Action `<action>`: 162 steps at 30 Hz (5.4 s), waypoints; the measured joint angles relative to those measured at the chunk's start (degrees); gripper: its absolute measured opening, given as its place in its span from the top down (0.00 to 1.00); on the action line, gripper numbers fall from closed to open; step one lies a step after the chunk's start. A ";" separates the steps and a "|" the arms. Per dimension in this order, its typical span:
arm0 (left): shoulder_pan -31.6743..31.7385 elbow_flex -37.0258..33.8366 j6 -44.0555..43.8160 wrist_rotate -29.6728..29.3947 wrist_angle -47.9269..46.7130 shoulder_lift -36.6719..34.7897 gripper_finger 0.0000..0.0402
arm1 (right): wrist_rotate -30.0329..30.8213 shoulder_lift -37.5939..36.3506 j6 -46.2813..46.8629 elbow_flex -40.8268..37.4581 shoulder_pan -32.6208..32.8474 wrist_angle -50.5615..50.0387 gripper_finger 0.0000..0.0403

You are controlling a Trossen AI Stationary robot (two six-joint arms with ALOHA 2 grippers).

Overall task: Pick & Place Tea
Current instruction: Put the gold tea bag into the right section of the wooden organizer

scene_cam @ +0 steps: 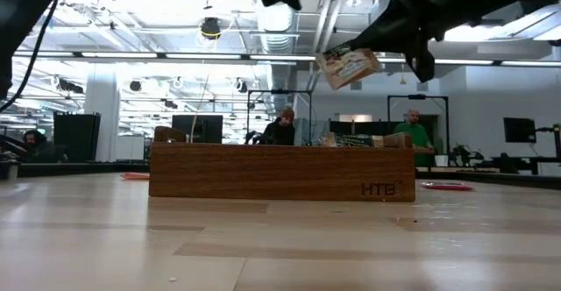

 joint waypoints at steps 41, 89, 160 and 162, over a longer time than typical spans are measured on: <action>-7.44 -97.16 -20.00 -5.63 70.56 -68.75 0.61 | 14.36 17.85 0.60 -0.09 10.95 13.60 1.00; -7.44 -121.20 -23.87 -2.94 91.00 -86.09 0.61 | 13.97 17.64 13.51 -0.04 10.15 6.63 1.00; -7.43 -121.18 -34.33 -4.09 89.29 -86.04 0.61 | -0.79 4.22 -12.82 6.97 -10.40 -3.66 0.85; -7.44 -121.18 -37.43 -7.89 89.55 -86.04 0.61 | -1.54 3.54 -13.96 6.97 -10.99 -3.58 0.85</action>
